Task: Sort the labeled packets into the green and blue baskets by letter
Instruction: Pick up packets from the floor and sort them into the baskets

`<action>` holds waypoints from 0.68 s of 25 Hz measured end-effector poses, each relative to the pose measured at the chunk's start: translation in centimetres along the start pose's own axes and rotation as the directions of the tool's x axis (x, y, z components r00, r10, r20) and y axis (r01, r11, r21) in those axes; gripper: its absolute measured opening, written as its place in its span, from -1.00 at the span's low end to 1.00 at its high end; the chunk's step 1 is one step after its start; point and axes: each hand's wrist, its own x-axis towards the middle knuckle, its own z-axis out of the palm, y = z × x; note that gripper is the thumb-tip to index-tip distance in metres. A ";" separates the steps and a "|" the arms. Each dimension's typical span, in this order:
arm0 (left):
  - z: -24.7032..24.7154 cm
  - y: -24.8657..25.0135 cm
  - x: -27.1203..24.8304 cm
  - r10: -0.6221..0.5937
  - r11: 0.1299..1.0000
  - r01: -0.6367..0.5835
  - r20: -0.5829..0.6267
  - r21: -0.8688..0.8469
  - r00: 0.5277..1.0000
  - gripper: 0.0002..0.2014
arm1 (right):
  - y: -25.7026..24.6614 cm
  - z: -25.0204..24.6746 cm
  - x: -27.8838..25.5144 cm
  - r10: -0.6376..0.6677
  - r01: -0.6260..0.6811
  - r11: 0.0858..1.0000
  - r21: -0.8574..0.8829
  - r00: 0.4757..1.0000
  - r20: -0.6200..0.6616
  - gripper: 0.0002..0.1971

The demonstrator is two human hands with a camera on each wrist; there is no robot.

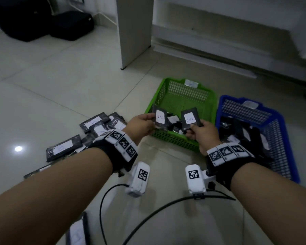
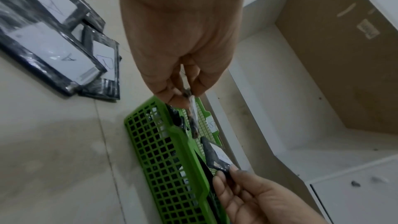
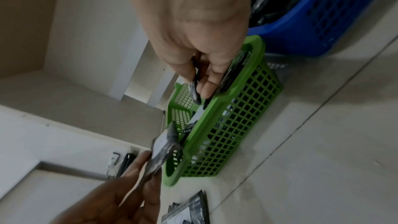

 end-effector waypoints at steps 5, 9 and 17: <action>-0.2 -1.4 0.7 0.024 0.968 -0.050 0.110 0.245 0.994 -0.56 | 1.0 -0.1 -0.6 0.066 -0.069 0.986 0.149 0.998 0.021 -0.50; -4.9 -2.3 -1.6 0.056 0.931 -0.068 0.044 0.359 0.997 -0.73 | 2.5 2.4 -2.3 -0.244 0.204 0.937 -0.282 0.963 -0.116 -0.65; -18.6 -6.8 -12.2 -0.353 0.241 -0.310 0.381 0.920 0.855 -0.59 | 5.7 13.1 -12.0 -0.226 0.390 0.851 -0.352 0.876 0.426 -0.75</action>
